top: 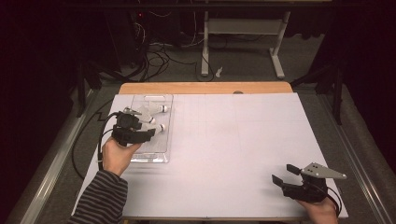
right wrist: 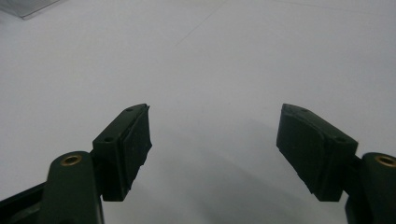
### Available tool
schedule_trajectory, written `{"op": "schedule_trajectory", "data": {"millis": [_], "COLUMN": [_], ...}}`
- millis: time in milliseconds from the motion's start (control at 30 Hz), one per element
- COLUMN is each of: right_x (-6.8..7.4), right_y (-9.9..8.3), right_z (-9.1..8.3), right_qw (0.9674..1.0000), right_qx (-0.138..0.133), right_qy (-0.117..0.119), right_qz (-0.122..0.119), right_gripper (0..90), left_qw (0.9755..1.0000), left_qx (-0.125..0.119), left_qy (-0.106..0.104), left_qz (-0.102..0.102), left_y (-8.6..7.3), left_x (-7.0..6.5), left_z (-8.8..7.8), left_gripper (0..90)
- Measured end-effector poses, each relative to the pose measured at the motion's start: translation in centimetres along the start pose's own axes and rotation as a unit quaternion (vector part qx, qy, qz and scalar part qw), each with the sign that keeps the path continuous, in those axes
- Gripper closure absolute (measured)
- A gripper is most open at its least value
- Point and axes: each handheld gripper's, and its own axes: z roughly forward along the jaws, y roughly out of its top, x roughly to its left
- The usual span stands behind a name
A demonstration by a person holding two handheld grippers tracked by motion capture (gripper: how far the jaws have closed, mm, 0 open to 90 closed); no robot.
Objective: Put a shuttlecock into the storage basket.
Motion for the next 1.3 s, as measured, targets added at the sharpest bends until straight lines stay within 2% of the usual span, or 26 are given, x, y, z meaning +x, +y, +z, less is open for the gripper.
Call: {"op": "schedule_trajectory", "data": {"millis": [767, 1300], "right_x": [0.0, 0.0], "right_y": [0.0, 0.0], "right_z": [0.0, 0.0], "right_qw": [1.0, 1.0], "right_qx": [0.0, 0.0], "right_qy": [0.001, 0.001], "right_qz": [0.001, 0.001], "right_gripper": [26.5, 26.6], "left_qw": [0.9996, 0.9987], "left_qx": [-0.016, -0.032], "left_qy": [-0.022, -0.036], "left_qz": [0.006, 0.017], "left_y": [-1.0, -2.0], "left_x": [-0.9, -2.3], "left_z": [-0.7, -1.7], "left_gripper": [41.3, 41.2]}}
